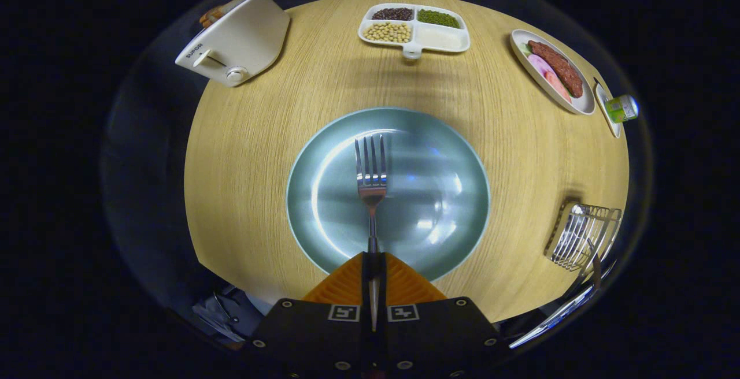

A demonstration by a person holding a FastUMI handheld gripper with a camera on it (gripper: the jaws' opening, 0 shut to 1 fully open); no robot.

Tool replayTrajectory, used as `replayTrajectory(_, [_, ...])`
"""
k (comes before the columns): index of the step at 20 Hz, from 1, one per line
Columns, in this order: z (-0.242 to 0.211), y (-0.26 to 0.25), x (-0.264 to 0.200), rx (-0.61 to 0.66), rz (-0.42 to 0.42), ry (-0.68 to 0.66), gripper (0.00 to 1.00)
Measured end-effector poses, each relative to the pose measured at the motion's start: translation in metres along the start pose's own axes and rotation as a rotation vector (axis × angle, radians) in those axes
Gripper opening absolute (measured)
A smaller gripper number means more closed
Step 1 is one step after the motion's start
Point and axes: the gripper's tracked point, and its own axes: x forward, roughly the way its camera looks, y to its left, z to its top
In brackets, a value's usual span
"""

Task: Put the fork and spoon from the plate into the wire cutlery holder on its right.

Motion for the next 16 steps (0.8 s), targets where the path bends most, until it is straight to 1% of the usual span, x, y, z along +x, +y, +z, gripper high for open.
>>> replayTrajectory(3, [-0.01, -0.035, -0.032, 0.008, -0.013, 0.002, 0.03])
replayTrajectory(6, [-0.021, -0.081, -0.061, -0.003, -0.045, 0.009, 0.03])
replayTrajectory(9, [-0.036, -0.124, -0.084, -0.013, -0.078, 0.048, 0.03])
replayTrajectory(12, [-0.053, -0.16, -0.103, -0.025, -0.104, 0.091, 0.03])
replayTrajectory(16, [-0.071, -0.199, -0.116, -0.046, -0.131, 0.161, 0.02])
